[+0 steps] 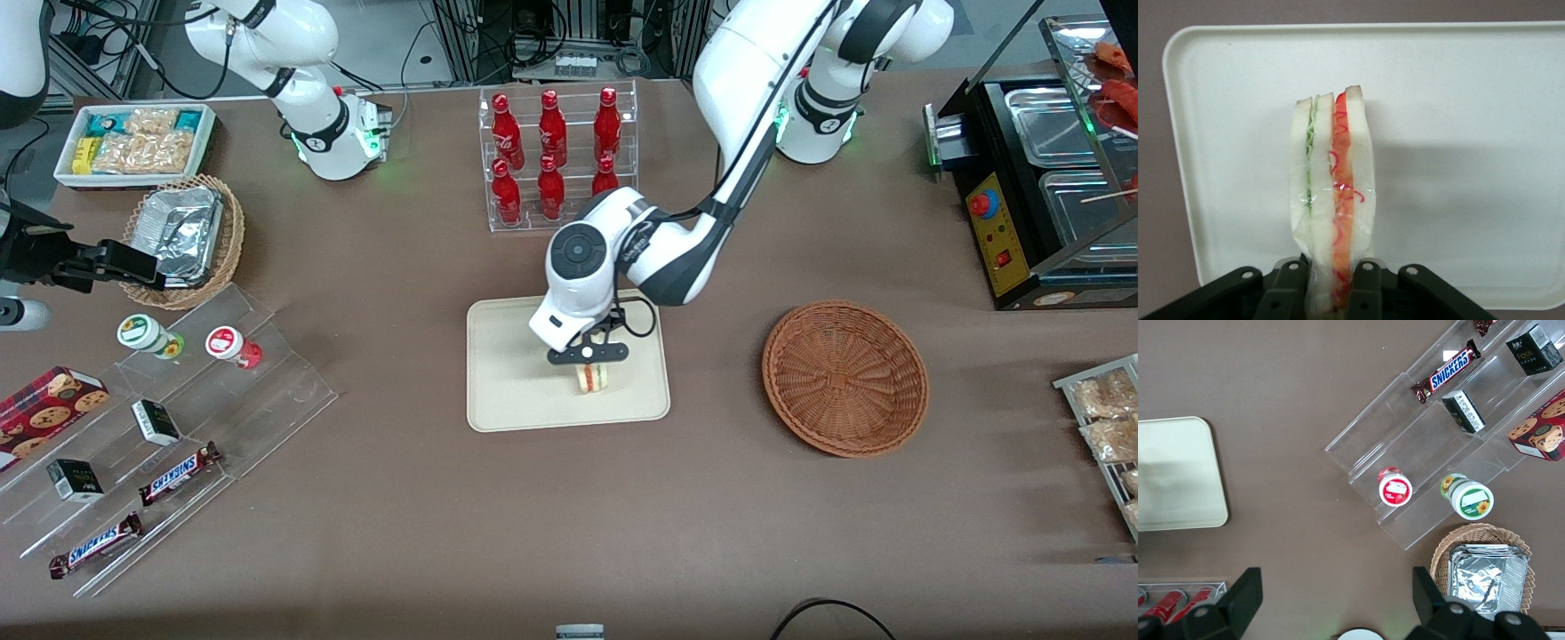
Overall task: Place sandwich from basket to tray
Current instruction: 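Lower the sandwich onto the tray with the left gripper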
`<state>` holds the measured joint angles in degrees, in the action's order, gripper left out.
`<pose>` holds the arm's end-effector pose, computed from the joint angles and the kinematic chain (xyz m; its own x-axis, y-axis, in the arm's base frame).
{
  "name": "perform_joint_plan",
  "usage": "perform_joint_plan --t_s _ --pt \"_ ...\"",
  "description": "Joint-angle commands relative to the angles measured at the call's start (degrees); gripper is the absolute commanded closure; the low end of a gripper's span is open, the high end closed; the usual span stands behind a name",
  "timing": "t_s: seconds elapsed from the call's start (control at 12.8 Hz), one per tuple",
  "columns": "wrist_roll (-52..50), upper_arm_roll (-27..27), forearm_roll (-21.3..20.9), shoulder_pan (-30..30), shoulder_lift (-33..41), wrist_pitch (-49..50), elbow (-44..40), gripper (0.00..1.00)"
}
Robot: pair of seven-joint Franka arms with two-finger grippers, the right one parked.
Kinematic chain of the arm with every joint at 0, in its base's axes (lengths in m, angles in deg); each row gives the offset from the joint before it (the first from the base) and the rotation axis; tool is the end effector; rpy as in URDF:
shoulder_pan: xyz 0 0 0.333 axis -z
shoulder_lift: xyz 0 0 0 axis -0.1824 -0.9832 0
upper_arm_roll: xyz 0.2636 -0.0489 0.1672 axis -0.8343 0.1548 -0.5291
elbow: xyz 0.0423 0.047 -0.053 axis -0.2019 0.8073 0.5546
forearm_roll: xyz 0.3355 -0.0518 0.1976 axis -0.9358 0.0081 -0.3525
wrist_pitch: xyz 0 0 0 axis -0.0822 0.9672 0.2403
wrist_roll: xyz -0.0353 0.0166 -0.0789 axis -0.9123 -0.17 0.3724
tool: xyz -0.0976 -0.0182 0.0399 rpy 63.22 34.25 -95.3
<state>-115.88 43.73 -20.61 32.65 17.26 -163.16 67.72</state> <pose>0.5017 -0.5125 0.2669 0.9955 0.0566 -0.0759 0.0555 -0.9983 -0.0165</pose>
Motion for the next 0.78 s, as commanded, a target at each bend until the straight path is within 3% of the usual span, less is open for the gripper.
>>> perform_joint_plan --t_s 0.0,0.71 --pt "-1.7 -0.8 0.1 1.8 -3.4 3.8 -6.5 1.00" --pt "-3.7 -1.0 -2.1 2.3 -5.0 1.2 -6.9 1.00"
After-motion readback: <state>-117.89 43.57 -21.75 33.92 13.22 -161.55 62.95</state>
